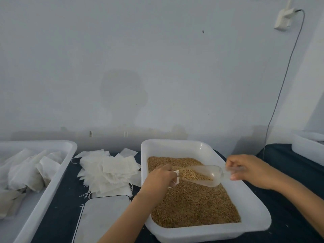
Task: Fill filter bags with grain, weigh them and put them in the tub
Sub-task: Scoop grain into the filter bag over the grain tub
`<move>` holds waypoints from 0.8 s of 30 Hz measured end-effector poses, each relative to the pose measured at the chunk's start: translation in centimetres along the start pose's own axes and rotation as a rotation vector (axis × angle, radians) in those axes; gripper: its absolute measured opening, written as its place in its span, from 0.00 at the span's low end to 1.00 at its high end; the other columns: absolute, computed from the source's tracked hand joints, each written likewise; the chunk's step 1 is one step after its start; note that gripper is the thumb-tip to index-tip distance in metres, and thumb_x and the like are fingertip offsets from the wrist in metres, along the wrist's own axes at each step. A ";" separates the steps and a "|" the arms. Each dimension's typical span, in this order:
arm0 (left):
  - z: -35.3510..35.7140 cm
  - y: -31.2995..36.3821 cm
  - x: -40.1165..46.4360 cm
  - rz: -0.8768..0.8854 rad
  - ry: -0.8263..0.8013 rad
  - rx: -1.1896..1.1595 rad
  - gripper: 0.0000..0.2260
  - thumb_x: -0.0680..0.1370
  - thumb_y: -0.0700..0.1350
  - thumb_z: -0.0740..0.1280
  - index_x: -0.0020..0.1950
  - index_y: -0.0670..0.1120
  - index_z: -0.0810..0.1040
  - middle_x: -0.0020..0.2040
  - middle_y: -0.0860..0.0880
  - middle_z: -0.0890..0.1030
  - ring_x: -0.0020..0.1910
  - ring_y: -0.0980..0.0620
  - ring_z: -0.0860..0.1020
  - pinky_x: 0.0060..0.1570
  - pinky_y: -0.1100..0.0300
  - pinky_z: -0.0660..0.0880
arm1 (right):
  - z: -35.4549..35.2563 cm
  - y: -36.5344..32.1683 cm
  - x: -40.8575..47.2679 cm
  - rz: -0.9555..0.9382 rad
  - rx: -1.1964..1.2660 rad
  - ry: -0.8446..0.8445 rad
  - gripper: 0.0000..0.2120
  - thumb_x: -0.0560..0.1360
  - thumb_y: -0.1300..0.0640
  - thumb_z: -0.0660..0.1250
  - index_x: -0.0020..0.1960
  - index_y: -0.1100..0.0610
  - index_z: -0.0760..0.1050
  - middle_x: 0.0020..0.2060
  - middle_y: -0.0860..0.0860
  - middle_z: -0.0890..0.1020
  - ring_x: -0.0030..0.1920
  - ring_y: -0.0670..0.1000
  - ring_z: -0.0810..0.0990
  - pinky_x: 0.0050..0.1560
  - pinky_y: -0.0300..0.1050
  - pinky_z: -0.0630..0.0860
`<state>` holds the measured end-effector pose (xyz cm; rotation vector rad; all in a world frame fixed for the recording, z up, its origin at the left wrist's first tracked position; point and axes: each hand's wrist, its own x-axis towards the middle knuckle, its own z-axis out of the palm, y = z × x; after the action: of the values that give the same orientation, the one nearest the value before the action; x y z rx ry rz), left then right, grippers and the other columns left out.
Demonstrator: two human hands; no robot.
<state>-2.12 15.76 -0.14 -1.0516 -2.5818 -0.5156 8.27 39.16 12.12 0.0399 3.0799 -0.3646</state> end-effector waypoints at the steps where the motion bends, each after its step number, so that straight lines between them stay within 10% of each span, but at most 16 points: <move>1: -0.1 0.1 0.0 0.010 0.012 -0.002 0.07 0.78 0.43 0.65 0.53 0.44 0.80 0.52 0.48 0.75 0.53 0.51 0.73 0.45 0.64 0.65 | -0.2 -0.3 0.2 0.006 -0.052 0.002 0.06 0.73 0.55 0.69 0.43 0.49 0.73 0.45 0.44 0.79 0.51 0.47 0.78 0.57 0.51 0.74; 19: -1.4 0.8 -1.1 0.052 0.140 -0.131 0.06 0.77 0.44 0.66 0.50 0.43 0.79 0.51 0.50 0.76 0.52 0.54 0.72 0.46 0.70 0.62 | -2.4 -4.4 2.8 -0.029 -0.518 0.140 0.08 0.74 0.52 0.68 0.45 0.45 0.68 0.46 0.45 0.77 0.45 0.48 0.76 0.33 0.38 0.63; 24: -1.2 0.6 -1.1 0.029 0.146 -0.145 0.04 0.77 0.44 0.66 0.48 0.44 0.79 0.50 0.51 0.76 0.50 0.56 0.71 0.45 0.72 0.60 | -2.1 -4.0 2.5 0.001 -0.445 0.100 0.07 0.74 0.53 0.68 0.46 0.47 0.70 0.45 0.45 0.77 0.45 0.48 0.76 0.43 0.43 0.71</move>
<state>-0.72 14.97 0.61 -1.0528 -2.4285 -0.7527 5.54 35.78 14.99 0.0455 3.1769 0.3360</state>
